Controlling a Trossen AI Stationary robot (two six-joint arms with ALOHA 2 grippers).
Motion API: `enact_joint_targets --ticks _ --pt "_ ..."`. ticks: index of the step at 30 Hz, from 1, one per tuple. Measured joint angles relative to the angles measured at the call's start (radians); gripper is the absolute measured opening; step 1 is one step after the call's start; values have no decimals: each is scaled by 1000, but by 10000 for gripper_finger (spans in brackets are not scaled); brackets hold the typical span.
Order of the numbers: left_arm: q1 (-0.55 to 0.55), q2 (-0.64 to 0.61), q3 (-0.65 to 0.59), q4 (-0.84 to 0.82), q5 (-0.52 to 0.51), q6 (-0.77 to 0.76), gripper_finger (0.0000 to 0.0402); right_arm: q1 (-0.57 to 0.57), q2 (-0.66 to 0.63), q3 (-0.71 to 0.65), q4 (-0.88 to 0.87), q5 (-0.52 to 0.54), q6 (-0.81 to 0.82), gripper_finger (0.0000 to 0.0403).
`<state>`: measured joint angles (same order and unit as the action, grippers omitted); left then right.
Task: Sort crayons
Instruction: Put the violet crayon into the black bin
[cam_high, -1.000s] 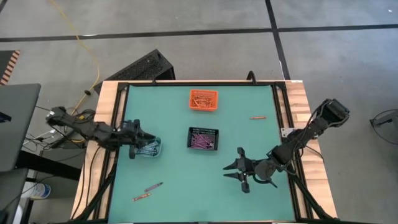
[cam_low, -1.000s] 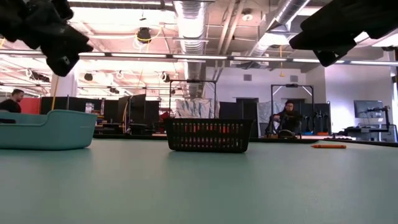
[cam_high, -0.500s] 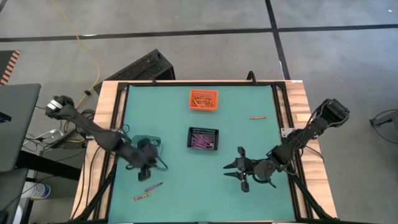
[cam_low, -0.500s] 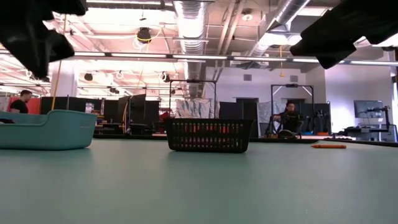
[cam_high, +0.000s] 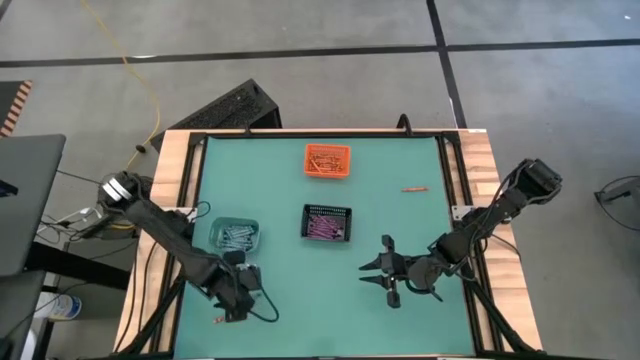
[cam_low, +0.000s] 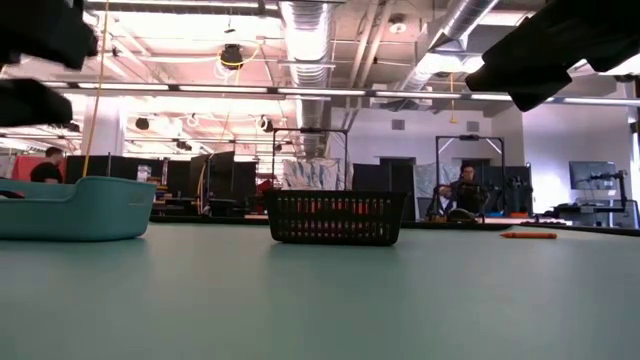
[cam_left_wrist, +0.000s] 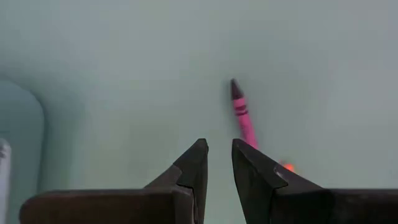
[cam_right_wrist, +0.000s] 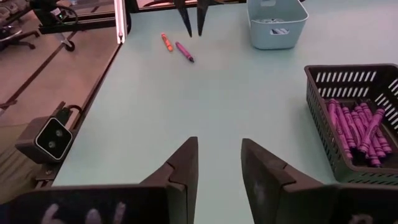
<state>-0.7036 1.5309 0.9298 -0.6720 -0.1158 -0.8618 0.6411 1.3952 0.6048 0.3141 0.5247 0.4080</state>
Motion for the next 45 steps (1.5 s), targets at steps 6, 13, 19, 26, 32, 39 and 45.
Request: enact_joint_targets --ticks 6,13,19,26,32,39,45 --pt "-22 91 0 35 22 -40 61 1 0 0 0 -1 3 117" --pt "-30 103 0 45 33 -70 62 0 0 0 1 -1 3 117" --pt "-31 99 0 98 40 -94 99 0 0 0 1 -1 3 117" --pt "-31 103 1 111 13 -92 161 0 0 0 2 -1 3 117" --pt "-46 107 -23 180 -7 -119 164 0 0 0 1 -1 2 117" --pt "-70 107 -62 208 -79 -116 136 0 0 1 2 -1 3 117" --pt "-90 101 -128 306 -93 -127 103 1 0 1 6 -1 10 117"
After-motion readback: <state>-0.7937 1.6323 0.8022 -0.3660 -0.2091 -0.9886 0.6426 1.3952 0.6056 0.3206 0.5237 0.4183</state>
